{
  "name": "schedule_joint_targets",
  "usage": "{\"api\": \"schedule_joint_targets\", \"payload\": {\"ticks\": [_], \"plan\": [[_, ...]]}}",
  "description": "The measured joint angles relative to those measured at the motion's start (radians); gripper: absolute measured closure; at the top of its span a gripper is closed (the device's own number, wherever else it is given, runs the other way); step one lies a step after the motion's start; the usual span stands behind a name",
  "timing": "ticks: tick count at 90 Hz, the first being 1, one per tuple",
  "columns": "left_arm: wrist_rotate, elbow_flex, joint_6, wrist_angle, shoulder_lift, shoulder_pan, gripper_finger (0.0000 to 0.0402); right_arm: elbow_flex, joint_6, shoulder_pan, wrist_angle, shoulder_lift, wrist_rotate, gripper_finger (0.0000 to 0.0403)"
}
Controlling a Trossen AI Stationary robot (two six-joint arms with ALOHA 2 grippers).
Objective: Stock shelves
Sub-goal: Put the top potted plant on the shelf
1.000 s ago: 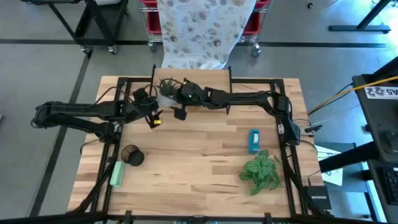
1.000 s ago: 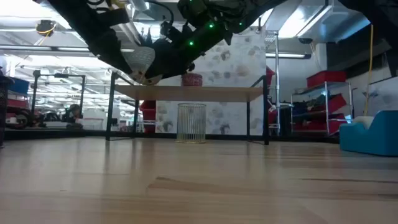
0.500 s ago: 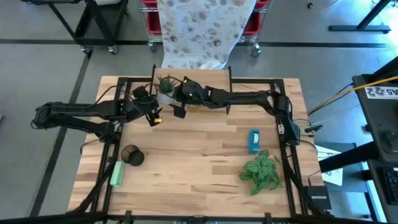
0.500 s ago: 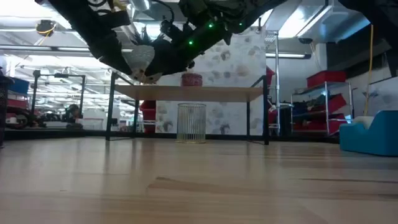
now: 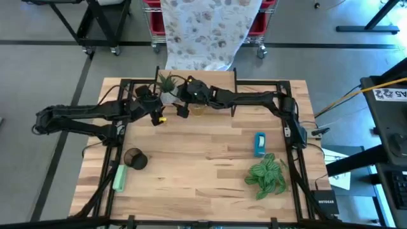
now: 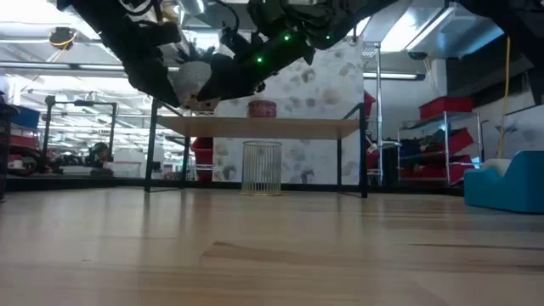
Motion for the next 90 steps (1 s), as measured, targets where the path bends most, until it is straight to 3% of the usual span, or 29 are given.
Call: {"api": "schedule_joint_targets", "payload": {"ticks": [47, 90], "plan": [[-0.057, -0.095, 0.055, 0.126, 0.000, 0.023, 0.0098, 0.000, -0.054, -0.022, -0.010, 0.008, 0.014, 0.0040], [-0.099, -0.096, 0.015, 0.129, 0.000, 0.081, 0.0098, 0.000, -0.130, -0.042, -0.012, 0.008, 0.144, 0.0040]]}}
